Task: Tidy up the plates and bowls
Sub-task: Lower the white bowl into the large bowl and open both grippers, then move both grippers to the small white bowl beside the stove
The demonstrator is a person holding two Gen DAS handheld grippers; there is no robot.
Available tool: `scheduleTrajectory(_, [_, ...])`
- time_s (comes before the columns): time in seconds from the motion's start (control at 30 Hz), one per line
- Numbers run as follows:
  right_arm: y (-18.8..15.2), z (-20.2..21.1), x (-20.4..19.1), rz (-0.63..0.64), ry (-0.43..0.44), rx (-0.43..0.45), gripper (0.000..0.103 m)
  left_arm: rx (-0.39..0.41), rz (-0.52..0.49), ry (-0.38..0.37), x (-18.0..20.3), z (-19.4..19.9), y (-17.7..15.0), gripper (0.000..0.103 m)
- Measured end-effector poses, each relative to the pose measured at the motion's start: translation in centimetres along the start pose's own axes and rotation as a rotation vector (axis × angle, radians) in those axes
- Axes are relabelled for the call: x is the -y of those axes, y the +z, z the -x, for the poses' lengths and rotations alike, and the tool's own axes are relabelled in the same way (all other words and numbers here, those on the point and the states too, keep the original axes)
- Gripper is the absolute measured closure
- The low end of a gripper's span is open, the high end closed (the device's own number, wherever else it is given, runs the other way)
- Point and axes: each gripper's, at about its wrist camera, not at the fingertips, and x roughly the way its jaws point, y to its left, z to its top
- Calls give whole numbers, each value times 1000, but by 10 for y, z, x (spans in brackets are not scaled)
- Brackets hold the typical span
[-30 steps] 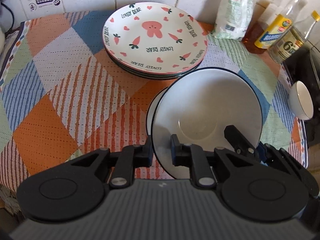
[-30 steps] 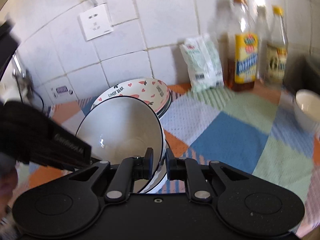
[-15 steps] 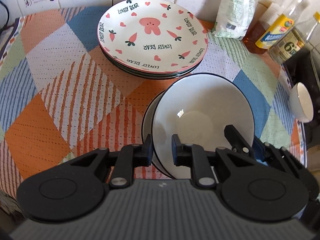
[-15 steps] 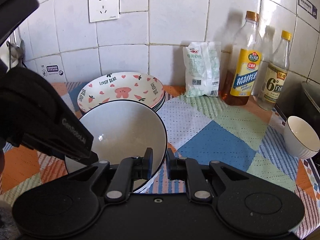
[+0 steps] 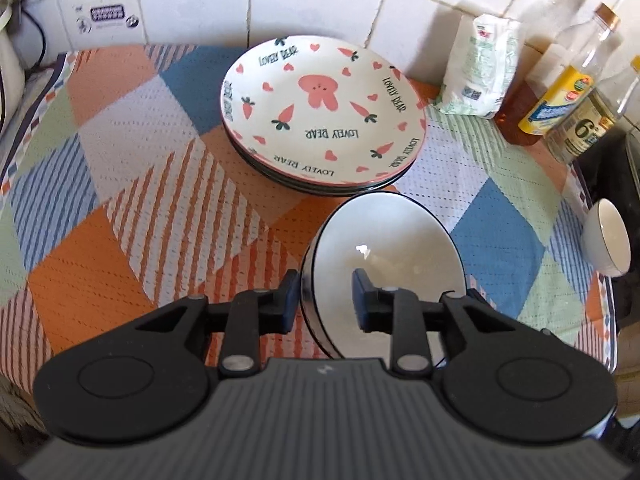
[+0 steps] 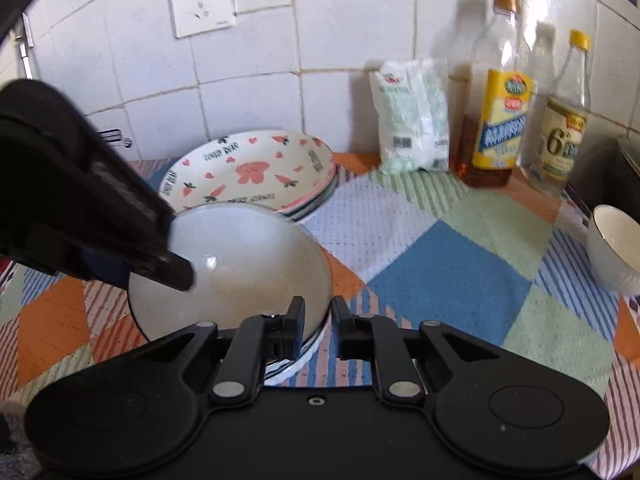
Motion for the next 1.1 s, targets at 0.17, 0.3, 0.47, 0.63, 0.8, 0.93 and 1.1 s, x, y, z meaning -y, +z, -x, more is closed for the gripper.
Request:
scheduleTrajectory(0.17, [0, 4, 4, -71, 9, 17, 88, 24, -29, 42, -3, 14, -1, 71])
scheduleTrajectory(0.3, [2, 27, 25, -188, 72, 46, 79, 43, -60, 36, 7, 32, -3, 70])
scheduleTrajectory(0.47, [4, 52, 63, -273, 102, 2, 73, 43, -127, -40, 37, 50, -12, 70])
scheduleTrajectory(0.63, [-10, 91, 90, -234, 46, 56, 71, 102, -112, -128, 78, 67, -3, 70])
scheduleTrajectory(0.8, [-28, 123, 125, -202, -31, 96, 64, 125, -204, -156, 129, 76, -11, 70])
scheduleTrajectory(0.93, [-39, 139, 157, -244, -72, 141, 61, 105, -233, -196, 162, 72, -20, 70])
scheduleTrajectory(1.1, [-55, 147, 183, -288, -108, 199, 54, 92, -281, -236, 203, 70, -27, 70])
